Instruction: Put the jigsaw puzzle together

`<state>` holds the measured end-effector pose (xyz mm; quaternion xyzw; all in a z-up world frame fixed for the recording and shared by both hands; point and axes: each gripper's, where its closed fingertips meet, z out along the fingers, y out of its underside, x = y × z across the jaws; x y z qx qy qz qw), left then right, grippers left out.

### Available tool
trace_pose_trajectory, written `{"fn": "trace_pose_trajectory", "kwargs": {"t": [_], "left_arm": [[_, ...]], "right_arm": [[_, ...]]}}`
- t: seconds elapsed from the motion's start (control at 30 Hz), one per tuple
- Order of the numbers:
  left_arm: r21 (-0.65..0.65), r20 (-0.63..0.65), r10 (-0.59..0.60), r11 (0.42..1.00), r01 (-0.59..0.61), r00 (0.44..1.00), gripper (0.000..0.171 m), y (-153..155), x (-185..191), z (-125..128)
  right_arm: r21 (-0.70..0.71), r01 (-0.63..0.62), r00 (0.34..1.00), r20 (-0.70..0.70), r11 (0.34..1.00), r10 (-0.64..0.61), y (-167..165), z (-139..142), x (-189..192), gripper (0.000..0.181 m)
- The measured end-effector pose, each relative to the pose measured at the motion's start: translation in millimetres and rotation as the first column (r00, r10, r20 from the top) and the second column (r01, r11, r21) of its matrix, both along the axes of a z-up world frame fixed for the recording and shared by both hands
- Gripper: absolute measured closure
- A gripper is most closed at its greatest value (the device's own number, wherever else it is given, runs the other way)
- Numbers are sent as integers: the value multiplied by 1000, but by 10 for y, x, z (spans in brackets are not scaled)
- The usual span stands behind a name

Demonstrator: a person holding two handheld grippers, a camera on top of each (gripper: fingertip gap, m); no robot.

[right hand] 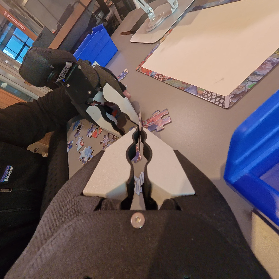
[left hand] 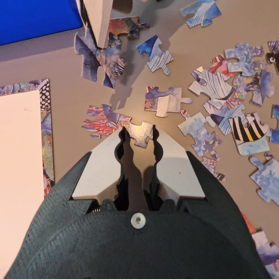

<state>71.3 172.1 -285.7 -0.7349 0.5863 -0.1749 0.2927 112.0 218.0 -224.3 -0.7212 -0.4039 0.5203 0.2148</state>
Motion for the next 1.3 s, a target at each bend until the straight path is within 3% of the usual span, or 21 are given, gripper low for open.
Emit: {"fn": "trace_pose_trajectory", "kwargs": {"t": [0.33, 0.5, 0.63, 0.87, 1.1, 1.3], "left_arm": [[35, 2, 70, 997, -70, 998, 112, 75, -105, 163], [39, 93, 79, 996, -83, 992, 125, 124, -139, 390], [-15, 207, 25, 1000, -22, 978, 135, 34, 26, 577], [-65, 246, -26, 997, 44, 969, 171, -58, 154, 584], [-172, 372, 42, 985, 25, 927, 171, -43, 160, 660], [-172, 400, 62, 985, 9, 914, 171, -16, 114, 745]], "right_arm": [[1, 7, 999, 31, 1000, -7, 13, -57, 18, 181], [50, -62, 998, 23, 997, 61, -119, -2, -39, 181], [128, -157, 986, 66, 979, 150, -325, -6, -127, 181], [172, -232, 973, 63, 958, 224, -491, 36, -169, 181], [172, -200, 979, 0, 964, 203, -468, 156, -189, 181], [140, -170, 982, -53, 975, 179, -434, 225, -213, 181]]}}
